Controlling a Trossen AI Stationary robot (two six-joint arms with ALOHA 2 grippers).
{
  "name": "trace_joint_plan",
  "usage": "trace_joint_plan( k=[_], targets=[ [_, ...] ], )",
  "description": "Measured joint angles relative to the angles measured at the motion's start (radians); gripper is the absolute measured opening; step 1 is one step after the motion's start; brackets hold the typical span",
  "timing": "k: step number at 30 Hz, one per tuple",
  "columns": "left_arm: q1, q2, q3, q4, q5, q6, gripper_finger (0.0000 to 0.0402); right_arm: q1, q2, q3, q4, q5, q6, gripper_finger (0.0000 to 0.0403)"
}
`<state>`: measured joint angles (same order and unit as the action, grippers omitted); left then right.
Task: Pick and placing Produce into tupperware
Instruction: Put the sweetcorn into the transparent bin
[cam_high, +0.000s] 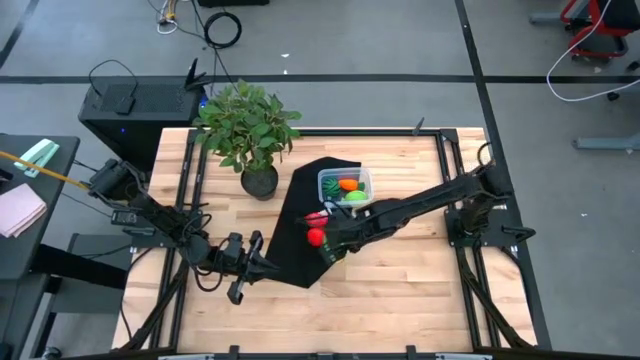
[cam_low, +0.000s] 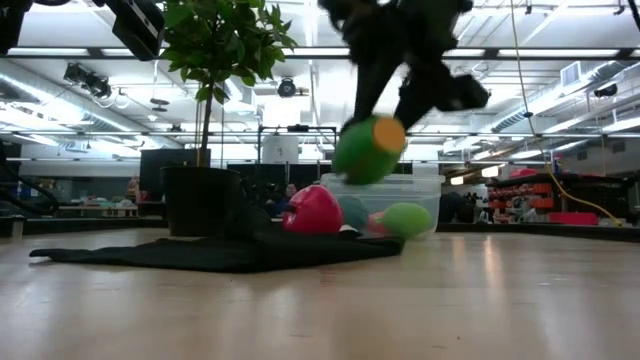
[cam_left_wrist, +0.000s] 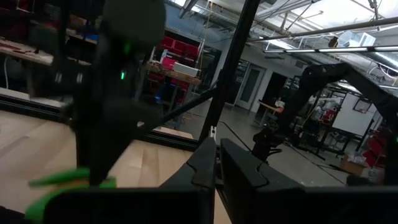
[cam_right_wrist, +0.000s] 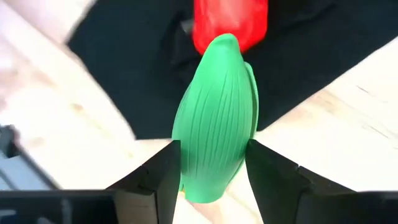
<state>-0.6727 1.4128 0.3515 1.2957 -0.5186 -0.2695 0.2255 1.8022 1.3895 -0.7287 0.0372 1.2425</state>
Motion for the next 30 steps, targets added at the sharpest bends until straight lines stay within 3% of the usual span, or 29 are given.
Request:
trace_joint_plan(
  k=[7, 14, 23, 30],
  targets=[
    [0.000, 0.000, 0.000, 0.000, 0.000, 0.001, 0.0019, -0.009, -0.128, 0.002, -0.073, 0.100, -0.045, 0.0165],
    [0.000, 0.000, 0.000, 0.000, 0.000, 0.002, 0.0025, -0.109, -0.229, 0.002, -0.154, 0.211, -0.180, 0.0164],
    [0.000, 0.000, 0.000, 0.000, 0.000, -0.003, 0.0025, -0.293, -0.227, 0.002, -0.155, 0.218, -0.559, 0.0164],
    [0.000, 0.000, 0.000, 0.000, 0.000, -0.008, 0.0016, -0.347, -0.160, 0.002, -0.167, 0.136, -0.929, 0.0164]
  ],
)
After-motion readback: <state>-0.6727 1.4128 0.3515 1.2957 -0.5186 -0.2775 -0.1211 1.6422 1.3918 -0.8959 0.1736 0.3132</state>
